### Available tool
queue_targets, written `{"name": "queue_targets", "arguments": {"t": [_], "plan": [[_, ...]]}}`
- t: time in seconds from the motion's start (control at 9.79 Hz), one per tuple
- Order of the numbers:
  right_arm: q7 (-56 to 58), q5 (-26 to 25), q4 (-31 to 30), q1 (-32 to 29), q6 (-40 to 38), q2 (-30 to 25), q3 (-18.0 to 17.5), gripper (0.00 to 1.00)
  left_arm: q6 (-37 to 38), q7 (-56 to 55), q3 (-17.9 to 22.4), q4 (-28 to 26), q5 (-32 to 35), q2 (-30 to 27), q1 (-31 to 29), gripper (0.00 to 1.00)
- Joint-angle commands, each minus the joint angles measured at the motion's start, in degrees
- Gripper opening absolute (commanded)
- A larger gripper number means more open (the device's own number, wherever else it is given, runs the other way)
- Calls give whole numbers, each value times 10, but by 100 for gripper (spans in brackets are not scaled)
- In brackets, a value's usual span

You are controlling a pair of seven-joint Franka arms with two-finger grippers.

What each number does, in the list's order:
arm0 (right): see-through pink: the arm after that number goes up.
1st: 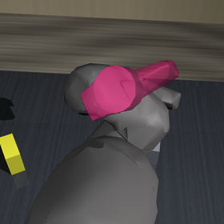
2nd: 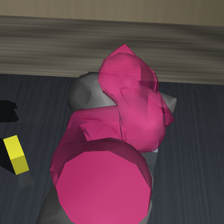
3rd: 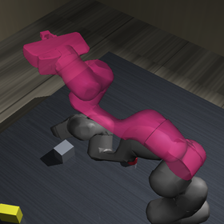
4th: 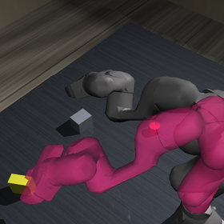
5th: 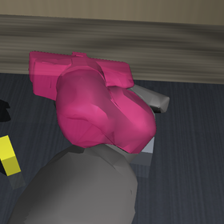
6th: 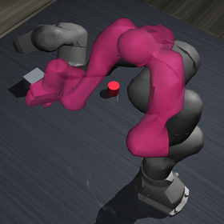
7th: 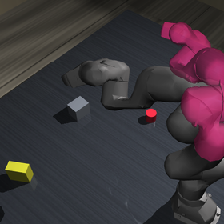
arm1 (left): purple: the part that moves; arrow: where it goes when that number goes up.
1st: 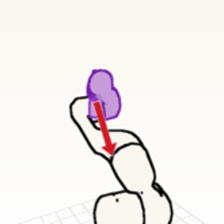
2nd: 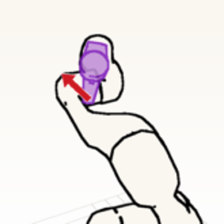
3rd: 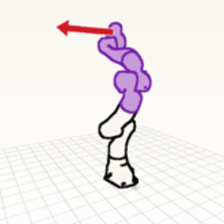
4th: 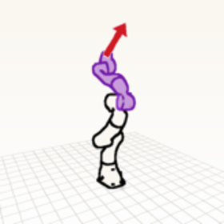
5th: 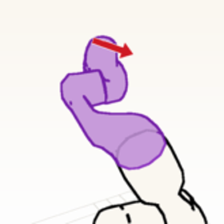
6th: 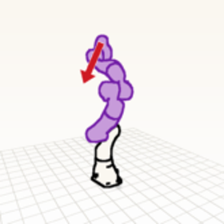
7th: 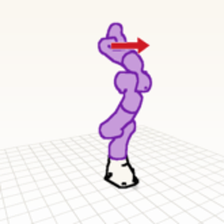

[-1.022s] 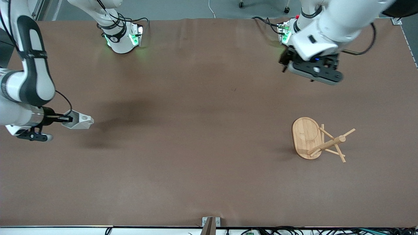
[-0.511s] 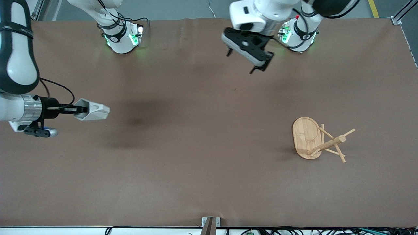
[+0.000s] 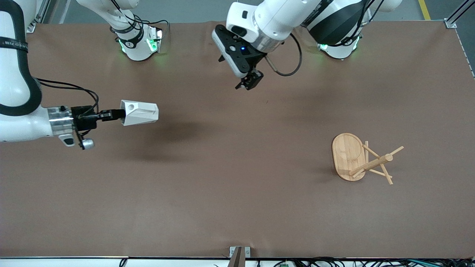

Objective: Hang cup on rack
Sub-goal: 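Lift the cup with the right gripper while the left gripper reaches it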

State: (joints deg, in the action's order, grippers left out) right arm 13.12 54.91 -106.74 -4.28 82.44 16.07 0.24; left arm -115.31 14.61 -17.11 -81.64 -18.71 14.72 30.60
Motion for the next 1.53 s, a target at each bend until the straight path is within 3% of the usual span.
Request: {"name": "queue_targets", "arguments": {"t": [0.0, 0.2, 0.61, 1.43], "plan": [[30, 83, -76, 0, 4, -38, -29, 1, -19, 16, -1, 34, 1, 47, 28, 100], [40, 141, -100, 0, 4, -41, -54, 1, -48, 13, 1, 62, 22, 86, 51, 100], [76, 207, -141, 3, 4, -50, -93, 1, -51, 6, 7, 97, 41, 121, 78, 100], [86, 266, -158, 4, 5, -65, -139, 2, -52, 10, 7, 111, 84, 151, 100, 100]]}}
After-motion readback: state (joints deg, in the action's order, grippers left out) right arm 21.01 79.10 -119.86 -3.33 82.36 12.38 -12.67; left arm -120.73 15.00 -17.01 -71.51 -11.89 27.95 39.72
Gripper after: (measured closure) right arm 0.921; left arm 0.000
